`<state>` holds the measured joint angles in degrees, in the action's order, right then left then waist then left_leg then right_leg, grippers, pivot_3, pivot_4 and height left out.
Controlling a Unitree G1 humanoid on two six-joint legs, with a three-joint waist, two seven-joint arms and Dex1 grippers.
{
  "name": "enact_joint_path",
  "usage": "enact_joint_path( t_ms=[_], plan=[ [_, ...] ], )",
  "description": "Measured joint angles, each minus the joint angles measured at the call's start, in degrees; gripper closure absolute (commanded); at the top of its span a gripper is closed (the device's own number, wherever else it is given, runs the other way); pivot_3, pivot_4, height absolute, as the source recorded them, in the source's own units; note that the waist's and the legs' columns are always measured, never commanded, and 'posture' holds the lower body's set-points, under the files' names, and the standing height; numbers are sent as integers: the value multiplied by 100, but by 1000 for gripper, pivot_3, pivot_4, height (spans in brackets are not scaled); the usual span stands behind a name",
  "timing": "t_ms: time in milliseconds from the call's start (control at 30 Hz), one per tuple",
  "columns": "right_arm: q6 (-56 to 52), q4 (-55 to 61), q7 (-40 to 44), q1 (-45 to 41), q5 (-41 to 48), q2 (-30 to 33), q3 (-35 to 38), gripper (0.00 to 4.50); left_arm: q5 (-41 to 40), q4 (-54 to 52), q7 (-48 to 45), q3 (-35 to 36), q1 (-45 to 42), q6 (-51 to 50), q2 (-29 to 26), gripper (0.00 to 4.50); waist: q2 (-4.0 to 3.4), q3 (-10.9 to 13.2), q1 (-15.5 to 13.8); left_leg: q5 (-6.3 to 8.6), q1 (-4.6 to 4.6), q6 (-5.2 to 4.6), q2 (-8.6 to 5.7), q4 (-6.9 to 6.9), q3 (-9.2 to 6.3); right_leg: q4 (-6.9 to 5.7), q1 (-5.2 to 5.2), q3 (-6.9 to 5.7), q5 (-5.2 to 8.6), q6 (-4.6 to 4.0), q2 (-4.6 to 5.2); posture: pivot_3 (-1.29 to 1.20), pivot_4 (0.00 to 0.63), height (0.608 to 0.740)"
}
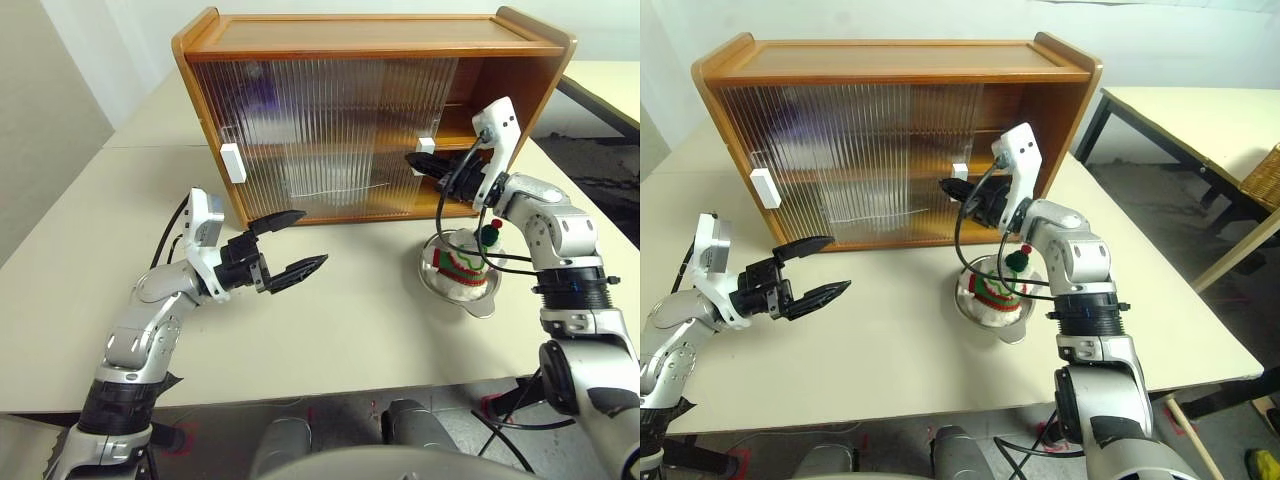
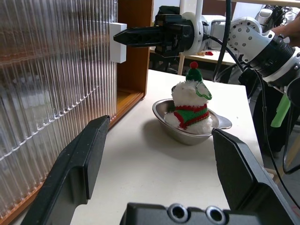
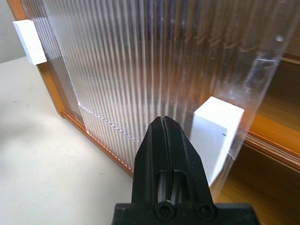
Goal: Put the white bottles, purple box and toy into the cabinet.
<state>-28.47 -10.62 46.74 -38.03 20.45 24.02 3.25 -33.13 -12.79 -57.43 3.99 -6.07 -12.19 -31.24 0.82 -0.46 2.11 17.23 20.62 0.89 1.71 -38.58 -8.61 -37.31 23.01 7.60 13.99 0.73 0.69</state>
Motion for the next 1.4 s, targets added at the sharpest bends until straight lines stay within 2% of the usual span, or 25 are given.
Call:
enact_joint_path(
  t_ms=[100, 267, 467, 900, 1400],
  plan=[
    [-89, 142, 36, 33, 10, 118, 0, 4479, 1, -3, 2, -8, -1, 0, 5, 0, 0, 0, -9, 0, 5, 0, 0, 0, 0, 0, 2, -2, -1, -6, 0, -81, 0, 740],
    [-404, 610, 128, 293, 158, 687, 81, 4479, 4, -6, -2, -25, 4, 4, 14, 0, 1, 0, -37, 0, 25, 3, 0, 0, 3, 1, 1, -4, 0, -32, 0, -104, 0, 740],
    [-344, 527, 115, 403, 160, 893, 179, 4479, 17, 33, -67, -59, -63, 27, 34, 0, 0, 0, -3, -1, 24, 1, 0, 0, 5, -3, -1, -4, -2, -32, 0, -106, 0, 740],
    [825, -1265, 86, -285, -256, 571, 126, 4479, 33, 22, -38, -70, -83, 53, 55, 0, -8, -3, -10, -4, 19, -3, 7, 0, 5, -2, 15, -4, -5, -33, 0, -66, 0, 740],
    [364, -641, 122, -361, -231, -101, -214, 4479, 35, -59, 61, -64, 28, 54, 52, 0, -10, -3, -33, -5, 16, -2, 8, 0, 6, -6, 12, -7, -9, -39, -5, -59, 0, 740]
  ],
)
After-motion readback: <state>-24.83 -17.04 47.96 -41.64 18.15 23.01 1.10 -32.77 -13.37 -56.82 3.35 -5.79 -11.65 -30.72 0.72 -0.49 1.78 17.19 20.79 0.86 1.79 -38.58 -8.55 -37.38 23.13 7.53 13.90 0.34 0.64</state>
